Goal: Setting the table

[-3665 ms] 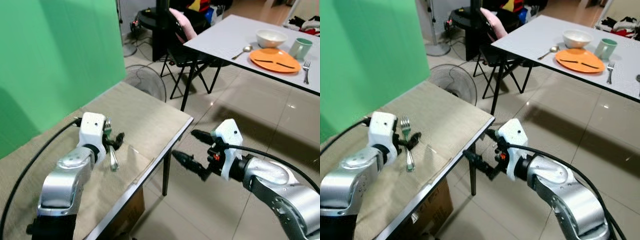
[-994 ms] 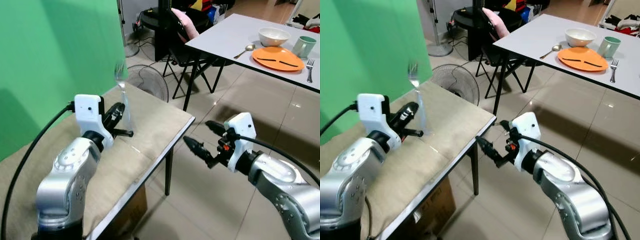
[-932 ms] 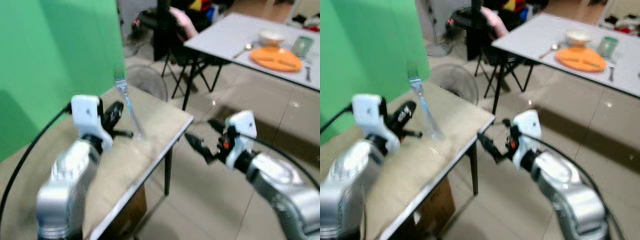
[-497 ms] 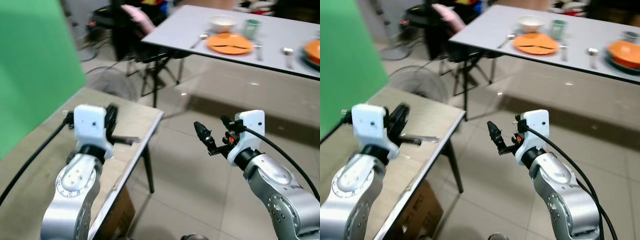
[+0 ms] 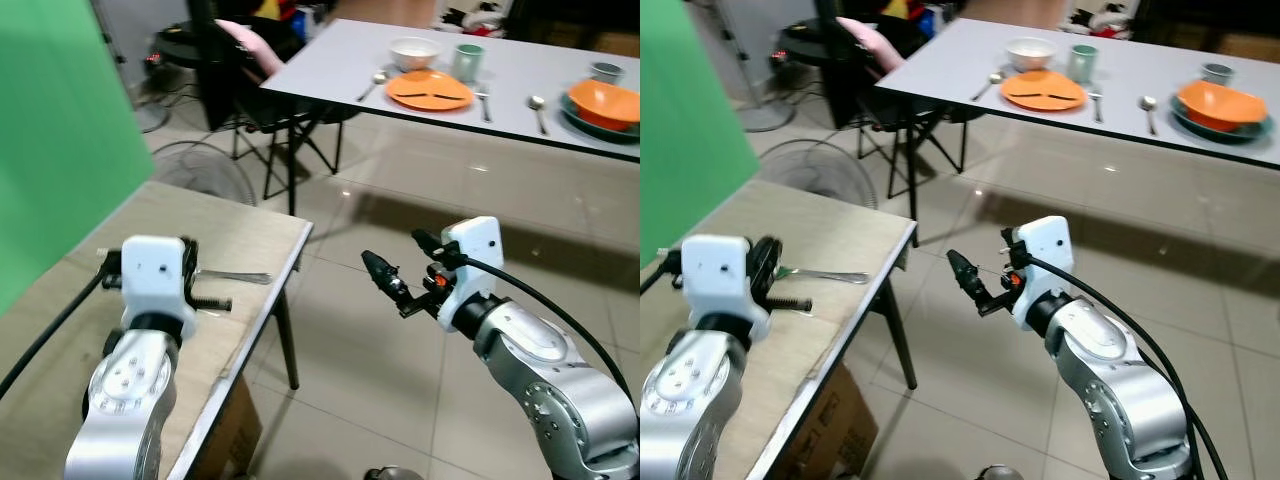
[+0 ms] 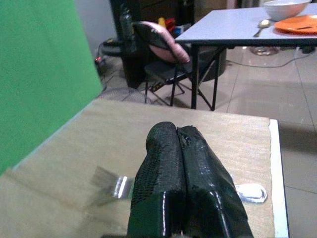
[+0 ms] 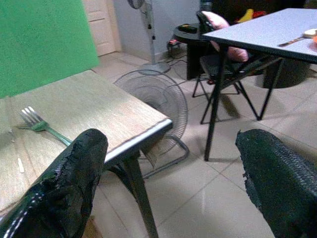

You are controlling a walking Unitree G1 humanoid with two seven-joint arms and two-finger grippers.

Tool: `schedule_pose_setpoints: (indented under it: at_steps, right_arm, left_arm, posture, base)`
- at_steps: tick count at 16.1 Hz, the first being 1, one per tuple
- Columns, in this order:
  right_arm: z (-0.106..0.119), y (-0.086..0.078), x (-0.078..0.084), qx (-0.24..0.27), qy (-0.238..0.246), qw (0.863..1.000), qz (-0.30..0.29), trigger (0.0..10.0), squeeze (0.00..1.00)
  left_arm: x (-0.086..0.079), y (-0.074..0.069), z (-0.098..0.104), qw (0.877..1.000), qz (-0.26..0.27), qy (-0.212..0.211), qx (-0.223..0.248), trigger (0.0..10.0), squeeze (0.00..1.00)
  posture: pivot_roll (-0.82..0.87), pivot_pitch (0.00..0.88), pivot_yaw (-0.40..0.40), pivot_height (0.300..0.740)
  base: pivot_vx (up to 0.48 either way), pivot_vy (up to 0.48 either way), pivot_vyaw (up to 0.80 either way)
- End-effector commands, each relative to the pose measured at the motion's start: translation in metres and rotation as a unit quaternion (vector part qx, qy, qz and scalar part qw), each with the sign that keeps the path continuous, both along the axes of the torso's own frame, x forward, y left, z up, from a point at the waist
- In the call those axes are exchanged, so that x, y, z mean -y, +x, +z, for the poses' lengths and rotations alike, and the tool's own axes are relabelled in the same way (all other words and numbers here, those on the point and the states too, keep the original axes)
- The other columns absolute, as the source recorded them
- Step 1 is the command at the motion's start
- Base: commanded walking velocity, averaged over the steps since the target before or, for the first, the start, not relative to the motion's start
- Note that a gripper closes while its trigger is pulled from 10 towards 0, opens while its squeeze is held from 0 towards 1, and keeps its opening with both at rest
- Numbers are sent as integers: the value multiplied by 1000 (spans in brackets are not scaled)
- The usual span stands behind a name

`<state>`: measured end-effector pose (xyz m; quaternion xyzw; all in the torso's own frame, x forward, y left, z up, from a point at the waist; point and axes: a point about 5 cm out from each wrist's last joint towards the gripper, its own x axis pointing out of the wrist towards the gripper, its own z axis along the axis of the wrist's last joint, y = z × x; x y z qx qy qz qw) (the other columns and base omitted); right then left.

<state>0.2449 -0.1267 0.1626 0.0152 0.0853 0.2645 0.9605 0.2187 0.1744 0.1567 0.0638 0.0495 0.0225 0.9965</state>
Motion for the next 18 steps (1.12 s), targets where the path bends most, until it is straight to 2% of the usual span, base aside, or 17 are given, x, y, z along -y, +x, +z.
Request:
schedule_pose_setpoints:
  at_steps: [1,2,3,6,11,14,18]
  right_arm:
    - [1,2,2,4,1,1000,-9,10000,0]
    - [0,2,2,2,3,1000,-8,10000,0]
    - [0,1,2,1,3,1000,-6,10000,0]
    - [-3,1,2,-1,2,1000,-11,10000,0]
    - [-4,3,3,7,-19,1000,-12,10000,0]
    - [-5,5,3,6,-20,1000,-12,10000,0]
    - [-7,5,4,1,-11,1000,-19,10000,0]
  left_arm:
    - [4,-2,5,1000,-8,-11,7,10000,0]
    - [6,-3,4,1000,-10,-26,-1,10000,769]
    - [8,-5,4,999,-13,-43,-2,10000,1000]
    - [9,-3,4,999,-17,-35,0,10000,1000]
    - [7,-1,6,999,-5,-46,2,10000,1000]
    - [7,2,7,999,-1,-36,7,10000,1000]
    - [3,2,8,1000,-1,-29,13,10000,1000]
  posture:
    - [-66,0,40,740]
    - [-64,0,41,740]
    - [-64,0,41,740]
    - [-61,0,46,740]
    - [-62,0,47,740]
    - [-61,0,43,740]
    - [-56,0,43,740]
  base:
    - [0,0,0]
    - [0,0,0]
    - [0,0,0]
    - [0,0,0]
    - [0,0,0]
    - [0,0,275]
    - [330,0,0]
